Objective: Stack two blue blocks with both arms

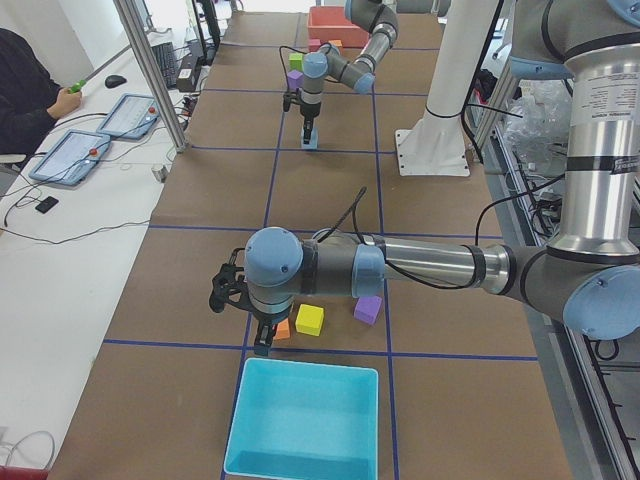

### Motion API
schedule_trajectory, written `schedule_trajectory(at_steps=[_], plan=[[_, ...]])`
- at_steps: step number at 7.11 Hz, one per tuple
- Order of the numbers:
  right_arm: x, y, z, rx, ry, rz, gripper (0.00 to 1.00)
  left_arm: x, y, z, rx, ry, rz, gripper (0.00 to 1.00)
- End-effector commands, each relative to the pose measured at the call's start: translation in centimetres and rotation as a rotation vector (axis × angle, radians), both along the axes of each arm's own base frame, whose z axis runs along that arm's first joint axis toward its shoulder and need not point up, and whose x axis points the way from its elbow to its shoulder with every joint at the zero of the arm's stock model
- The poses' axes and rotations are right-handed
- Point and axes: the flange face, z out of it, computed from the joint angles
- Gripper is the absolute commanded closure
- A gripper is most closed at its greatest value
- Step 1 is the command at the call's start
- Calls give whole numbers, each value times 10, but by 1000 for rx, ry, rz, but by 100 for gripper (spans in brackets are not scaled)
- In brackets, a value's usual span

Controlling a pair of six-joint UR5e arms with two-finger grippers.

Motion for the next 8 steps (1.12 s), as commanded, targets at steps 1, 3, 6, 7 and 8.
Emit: schedule_trajectory(at_steps=[1,3,6,7,8], plan=[[-9,7,-6,5,-5,0,31,0,0,4,-5,2,0,2],[-15,11,-14,5,-8,4,30,0,0,5,-7,1,2,2],[-17,12,-11,6,-2,3,18,0,0,4,-7,3,1,2],[-17,12,-11,6,-2,3,9,1,0,4,-7,3,2,2],[-19,13,-8,16,6,10,4,0,0,5,-7,1,2,2]])
